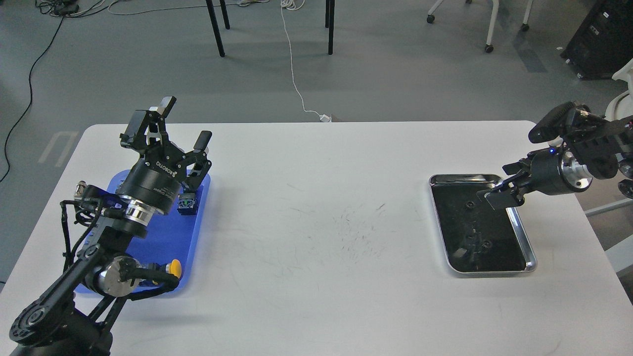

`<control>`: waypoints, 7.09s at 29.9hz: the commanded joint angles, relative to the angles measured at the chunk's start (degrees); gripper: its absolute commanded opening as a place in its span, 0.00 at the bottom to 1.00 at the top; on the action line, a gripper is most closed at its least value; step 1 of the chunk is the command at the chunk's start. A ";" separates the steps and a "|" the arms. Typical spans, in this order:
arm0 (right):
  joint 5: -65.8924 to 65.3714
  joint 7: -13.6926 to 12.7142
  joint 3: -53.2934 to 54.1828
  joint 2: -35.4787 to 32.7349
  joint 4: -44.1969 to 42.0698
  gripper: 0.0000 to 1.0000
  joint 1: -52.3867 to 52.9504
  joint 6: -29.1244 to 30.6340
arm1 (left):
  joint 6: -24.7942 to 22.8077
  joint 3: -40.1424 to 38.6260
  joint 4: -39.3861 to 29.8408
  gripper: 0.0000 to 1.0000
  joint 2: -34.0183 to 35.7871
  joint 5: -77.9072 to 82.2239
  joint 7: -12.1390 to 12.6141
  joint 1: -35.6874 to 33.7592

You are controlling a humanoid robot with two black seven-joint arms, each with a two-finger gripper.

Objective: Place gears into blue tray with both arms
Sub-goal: 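Lower the right gripper onto the small black gear in the metal tray, then close the right gripper on the black gear and lift it, then carry the gear to the table center and release it with the right gripper, then reach the left gripper to the gear on the table and grasp it, then carry the gear with the left gripper into the blue tray and release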

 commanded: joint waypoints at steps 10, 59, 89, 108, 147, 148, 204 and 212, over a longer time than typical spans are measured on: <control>5.58 0.00 -0.22 10.06 -12.20 0.65 -8.76 -4.75 | -0.21 0.06 -0.31 0.99 0.05 0.00 -0.08 0.11; 9.47 0.00 -3.12 14.20 -17.48 0.18 -10.88 -4.84 | -0.21 0.15 -0.14 0.99 -0.30 0.00 -0.25 0.29; 19.49 0.00 -4.78 40.04 -9.48 0.19 -4.63 -10.54 | -0.21 -0.03 -0.14 0.99 0.31 0.00 -0.34 0.47; 24.14 0.00 -6.20 40.04 -8.86 0.91 -5.86 -14.94 | -0.03 -0.03 -0.14 0.99 1.37 1.40 -0.43 0.82; 83.56 0.00 79.33 7.35 1.77 0.98 -57.27 14.13 | -1.61 60.87 26.31 0.96 -2.75 85.72 -7.77 -48.93; 83.56 0.00 79.32 7.00 1.77 0.98 -57.36 14.67 | -1.70 61.92 26.49 0.96 -3.20 85.72 -7.77 -49.02; 82.60 0.00 78.53 8.40 1.42 0.98 -55.96 14.41 | -1.35 65.98 8.57 0.15 29.12 73.04 -7.77 -54.30; 82.51 0.00 78.36 10.33 0.37 0.98 -54.29 13.97 | -0.82 65.19 9.18 0.15 40.30 72.95 -7.77 -45.07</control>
